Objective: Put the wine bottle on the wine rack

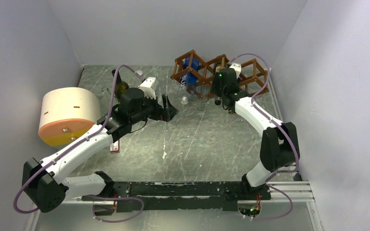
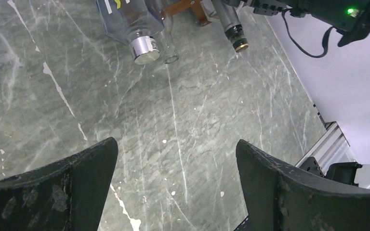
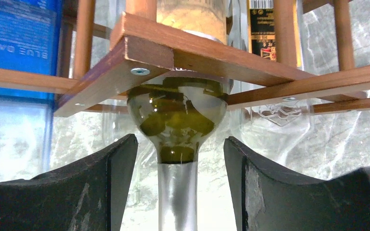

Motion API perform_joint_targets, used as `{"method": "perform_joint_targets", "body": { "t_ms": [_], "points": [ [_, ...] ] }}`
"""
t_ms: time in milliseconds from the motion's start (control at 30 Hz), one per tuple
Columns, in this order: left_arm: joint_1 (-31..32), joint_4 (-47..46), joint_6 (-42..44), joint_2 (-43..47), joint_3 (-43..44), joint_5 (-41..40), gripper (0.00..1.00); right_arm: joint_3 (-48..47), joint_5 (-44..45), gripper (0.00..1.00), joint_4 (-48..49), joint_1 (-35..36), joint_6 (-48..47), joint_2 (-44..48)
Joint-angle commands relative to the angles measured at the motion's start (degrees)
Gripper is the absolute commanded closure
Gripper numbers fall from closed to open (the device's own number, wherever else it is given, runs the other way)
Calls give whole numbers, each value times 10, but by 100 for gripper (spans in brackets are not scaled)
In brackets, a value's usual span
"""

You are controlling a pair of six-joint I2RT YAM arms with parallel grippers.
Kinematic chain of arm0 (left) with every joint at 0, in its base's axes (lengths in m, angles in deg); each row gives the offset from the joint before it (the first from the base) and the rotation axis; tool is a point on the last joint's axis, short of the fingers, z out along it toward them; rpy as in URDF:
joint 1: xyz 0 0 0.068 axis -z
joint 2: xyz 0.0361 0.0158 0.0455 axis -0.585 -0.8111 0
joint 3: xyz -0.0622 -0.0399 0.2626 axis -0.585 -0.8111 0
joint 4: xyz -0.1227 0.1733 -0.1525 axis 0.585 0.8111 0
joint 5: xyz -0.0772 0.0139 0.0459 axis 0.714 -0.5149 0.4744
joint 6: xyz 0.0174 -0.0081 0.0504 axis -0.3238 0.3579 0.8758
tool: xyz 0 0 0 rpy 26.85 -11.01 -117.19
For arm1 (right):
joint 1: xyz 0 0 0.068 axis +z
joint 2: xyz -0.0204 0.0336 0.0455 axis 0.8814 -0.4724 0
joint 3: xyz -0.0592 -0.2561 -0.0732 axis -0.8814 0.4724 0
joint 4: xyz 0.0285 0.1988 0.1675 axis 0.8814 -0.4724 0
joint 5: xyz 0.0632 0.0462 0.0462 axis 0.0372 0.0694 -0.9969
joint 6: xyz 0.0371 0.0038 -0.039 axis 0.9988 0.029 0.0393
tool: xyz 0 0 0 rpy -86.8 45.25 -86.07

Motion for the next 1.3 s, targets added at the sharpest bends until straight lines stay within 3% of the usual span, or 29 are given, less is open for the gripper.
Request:
{"method": "perform_joint_targets", "body": {
  "t_ms": [0,600,733,900,1000,1100,1267],
  "points": [
    [1,-2,4,5,30,2,4,-15,10,30,-30,-4,11,59],
    [1,1,8,47,81,-50,4,-18,-98,30,-115,-4,10,252],
    [1,11,15,60,85,-70,4,-19,-151,31,-97,-3,-4,265],
    [1,34,32,83,85,-109,4,28,-241,31,-7,6,-13,288],
    [1,62,43,95,97,-138,4,31,-275,31,26,38,-24,282],
    [1,75,71,114,110,-163,4,22,-244,30,41,106,-50,265],
    [0,155,151,137,198,-170,4,-2,-232,30,65,183,-64,208]
  ]
}}
